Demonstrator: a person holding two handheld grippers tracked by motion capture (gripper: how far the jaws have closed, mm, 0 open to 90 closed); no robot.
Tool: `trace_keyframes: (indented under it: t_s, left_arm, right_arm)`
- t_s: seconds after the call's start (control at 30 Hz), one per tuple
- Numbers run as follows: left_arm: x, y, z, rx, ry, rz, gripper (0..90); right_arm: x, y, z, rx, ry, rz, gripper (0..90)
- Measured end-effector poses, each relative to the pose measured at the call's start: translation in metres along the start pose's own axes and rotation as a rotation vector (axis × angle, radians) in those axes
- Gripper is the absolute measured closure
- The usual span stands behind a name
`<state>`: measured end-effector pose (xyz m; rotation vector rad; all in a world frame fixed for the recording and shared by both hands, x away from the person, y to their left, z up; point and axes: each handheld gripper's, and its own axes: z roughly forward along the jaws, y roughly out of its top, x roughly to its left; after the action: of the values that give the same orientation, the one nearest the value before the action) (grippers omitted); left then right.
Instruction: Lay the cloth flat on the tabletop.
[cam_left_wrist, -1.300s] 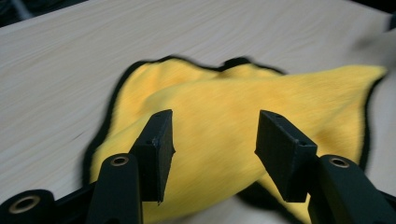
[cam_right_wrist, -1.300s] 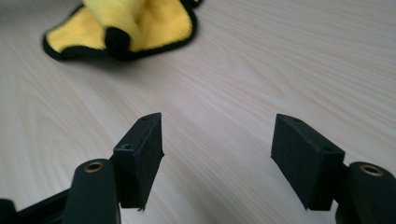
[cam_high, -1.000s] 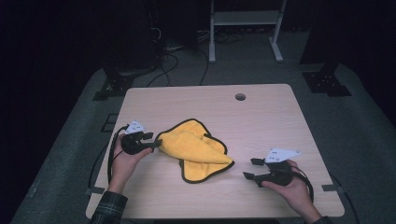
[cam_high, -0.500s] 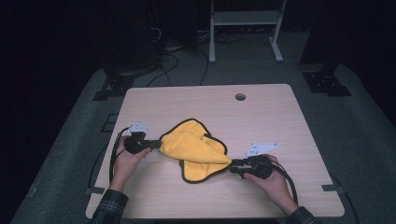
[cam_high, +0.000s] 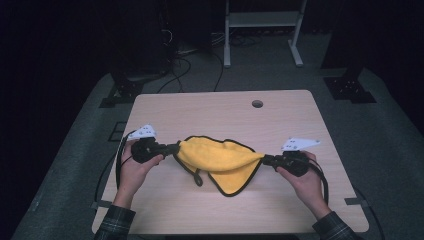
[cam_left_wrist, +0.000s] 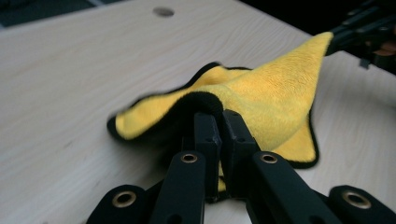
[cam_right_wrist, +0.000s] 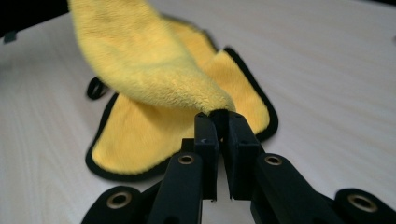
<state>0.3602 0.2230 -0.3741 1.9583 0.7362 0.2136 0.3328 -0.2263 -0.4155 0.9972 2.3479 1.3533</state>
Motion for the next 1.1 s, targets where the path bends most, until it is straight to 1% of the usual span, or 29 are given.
trace_keyframes:
  t_s: [0.1, 0.17, 0.2, 0.27, 0.37, 0.4, 0.43, 0.47, 0.5, 0.53, 0.6, 0.63, 0.67, 0.73, 0.77, 0.8, 0.87, 0.9, 0.93, 1.0, 1.03, 1.1]
  left_arm:
    - [-0.006, 0.008, -0.002, -0.03, -0.014, 0.011, 85.8]
    - [-0.006, 0.011, -0.002, -0.038, -0.013, 0.012, 85.8]
    - [-0.005, 0.012, 0.0, -0.046, -0.009, 0.004, 85.8]
    - [0.002, 0.013, 0.004, -0.049, 0.016, -0.012, 85.8]
    - [0.017, 0.009, 0.014, -0.049, 0.058, -0.056, 85.7]
    - [0.022, 0.007, 0.019, -0.04, 0.083, -0.062, 85.6]
    - [0.026, 0.004, 0.023, -0.026, 0.106, -0.069, 85.6]
    - [0.031, 0.0, 0.028, -0.008, 0.132, -0.083, 85.3]
    - [0.033, -0.002, 0.031, 0.003, 0.152, -0.09, 84.1]
    - [0.036, -0.006, 0.035, 0.038, 0.177, -0.085, 81.6]
    - [0.035, -0.009, 0.038, 0.054, 0.204, -0.074, 74.3]
    - [0.034, -0.011, 0.038, 0.058, 0.215, -0.076, 70.0]
    - [0.033, -0.011, 0.037, 0.06, 0.227, -0.072, 67.6]
    - [0.027, -0.011, 0.032, 0.052, 0.256, -0.062, 62.0]
    - [0.025, -0.01, 0.03, 0.05, 0.26, -0.055, 59.2]
    - [0.02, -0.01, 0.027, 0.041, 0.26, -0.048, 58.1]
    - [0.012, -0.01, 0.025, 0.04, 0.249, -0.032, 57.5]
    - [0.007, -0.011, 0.024, 0.041, 0.237, -0.023, 58.5]
    - [0.0, -0.012, 0.026, 0.04, 0.21, -0.017, 59.2]
    - [-0.011, -0.013, 0.032, 0.046, 0.162, -0.006, 60.4]
    - [-0.015, -0.013, 0.035, 0.052, 0.147, 0.003, 61.2]
    - [-0.028, -0.013, 0.047, 0.062, 0.096, 0.018, 61.5]
  right_arm:
    - [-0.01, 0.004, -0.011, -0.024, -0.029, 0.007, 83.6]
    - [-0.015, 0.006, -0.016, -0.035, -0.043, 0.007, 83.6]
    - [-0.017, 0.007, -0.018, -0.039, -0.051, 0.01, 83.6]
    - [-0.023, 0.009, -0.02, -0.045, -0.064, 0.008, 83.5]
    - [-0.03, 0.012, -0.014, -0.034, -0.08, 0.013, 83.5]
    - [-0.033, 0.012, -0.006, -0.024, -0.075, 0.014, 83.4]
    - [-0.033, 0.012, -0.006, -0.024, -0.075, 0.014, 83.4]
    - [-0.033, 0.012, -0.001, -0.01, -0.074, 0.012, 83.5]
    - [-0.032, 0.011, 0.005, 0.008, -0.067, 0.005, 83.4]
    - [-0.031, 0.011, 0.008, 0.019, -0.064, -0.004, 83.5]
    - [-0.025, 0.011, 0.013, 0.043, -0.054, -0.029, 83.4]
    - [-0.022, 0.01, 0.015, 0.054, -0.051, -0.039, 83.4]
    - [-0.019, 0.01, 0.016, 0.062, -0.049, -0.049, 83.4]
    - [-0.016, 0.009, 0.018, 0.067, -0.036, -0.052, 82.8]
    - [-0.015, 0.008, 0.02, 0.074, -0.03, -0.058, 81.8]
    - [-0.015, 0.008, 0.02, 0.077, -0.028, -0.058, 79.6]
    - [-0.015, 0.007, 0.021, 0.072, -0.019, -0.061, 65.7]
    - [-0.016, 0.008, 0.02, 0.068, -0.016, -0.06, 58.3]
    - [-0.017, 0.008, 0.018, 0.052, -0.011, -0.06, 54.4]
    - [-0.022, 0.009, 0.011, 0.01, -0.005, -0.047, 52.4]
    - [-0.024, 0.009, 0.008, -0.005, -0.008, -0.041, 52.3]
    - [-0.029, 0.009, 0.003, -0.018, -0.03, -0.03, 52.2]
